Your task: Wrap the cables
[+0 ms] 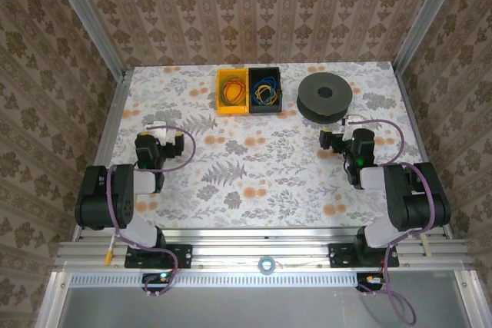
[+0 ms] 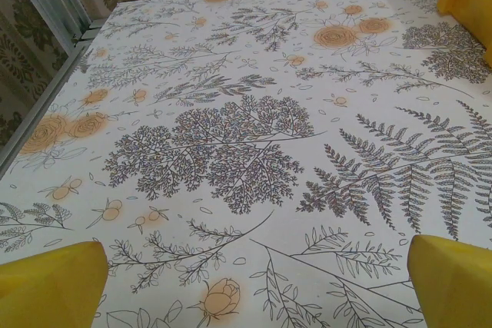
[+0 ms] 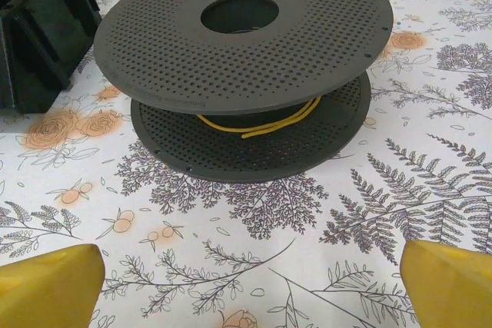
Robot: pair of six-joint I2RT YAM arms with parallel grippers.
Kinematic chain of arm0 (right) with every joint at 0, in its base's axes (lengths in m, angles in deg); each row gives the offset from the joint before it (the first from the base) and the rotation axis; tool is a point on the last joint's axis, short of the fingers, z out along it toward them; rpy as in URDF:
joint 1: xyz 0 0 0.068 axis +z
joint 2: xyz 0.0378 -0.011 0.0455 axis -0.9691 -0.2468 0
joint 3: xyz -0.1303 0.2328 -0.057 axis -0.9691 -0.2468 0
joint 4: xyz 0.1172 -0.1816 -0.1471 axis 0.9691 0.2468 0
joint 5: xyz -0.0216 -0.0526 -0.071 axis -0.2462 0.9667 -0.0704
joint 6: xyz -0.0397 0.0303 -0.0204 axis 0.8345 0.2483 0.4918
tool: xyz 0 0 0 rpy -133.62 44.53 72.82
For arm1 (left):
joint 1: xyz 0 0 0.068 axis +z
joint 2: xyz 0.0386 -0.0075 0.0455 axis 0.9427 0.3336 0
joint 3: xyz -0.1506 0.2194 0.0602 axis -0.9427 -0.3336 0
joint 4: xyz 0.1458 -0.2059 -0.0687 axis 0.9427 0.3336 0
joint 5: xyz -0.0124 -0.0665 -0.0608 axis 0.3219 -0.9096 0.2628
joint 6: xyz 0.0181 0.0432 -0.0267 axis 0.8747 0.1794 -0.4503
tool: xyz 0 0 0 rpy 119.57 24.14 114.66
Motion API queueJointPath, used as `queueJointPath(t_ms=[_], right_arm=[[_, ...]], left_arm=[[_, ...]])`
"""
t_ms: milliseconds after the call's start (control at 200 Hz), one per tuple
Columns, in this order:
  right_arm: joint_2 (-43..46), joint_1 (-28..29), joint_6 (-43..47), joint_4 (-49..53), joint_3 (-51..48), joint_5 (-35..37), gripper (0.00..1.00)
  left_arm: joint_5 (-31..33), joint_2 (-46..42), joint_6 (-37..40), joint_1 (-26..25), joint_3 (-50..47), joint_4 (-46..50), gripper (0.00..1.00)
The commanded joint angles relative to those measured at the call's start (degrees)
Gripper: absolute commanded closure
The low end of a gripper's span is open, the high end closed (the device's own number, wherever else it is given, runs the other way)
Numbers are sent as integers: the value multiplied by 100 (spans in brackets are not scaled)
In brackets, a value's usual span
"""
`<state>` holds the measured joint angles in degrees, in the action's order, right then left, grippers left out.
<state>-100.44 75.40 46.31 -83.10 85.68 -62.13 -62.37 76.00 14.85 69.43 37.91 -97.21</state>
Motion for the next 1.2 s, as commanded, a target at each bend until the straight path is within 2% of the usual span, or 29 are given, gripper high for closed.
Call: queueJointPath(t_ms=[0,1190], right_arm=[[37,5,85,-173,-24,158,0],[35,5,83,-133,3,167,0]], left_arm=[[11,-8,-83,22,113,-9,0],[36,-3,-98,35,131,18,0]])
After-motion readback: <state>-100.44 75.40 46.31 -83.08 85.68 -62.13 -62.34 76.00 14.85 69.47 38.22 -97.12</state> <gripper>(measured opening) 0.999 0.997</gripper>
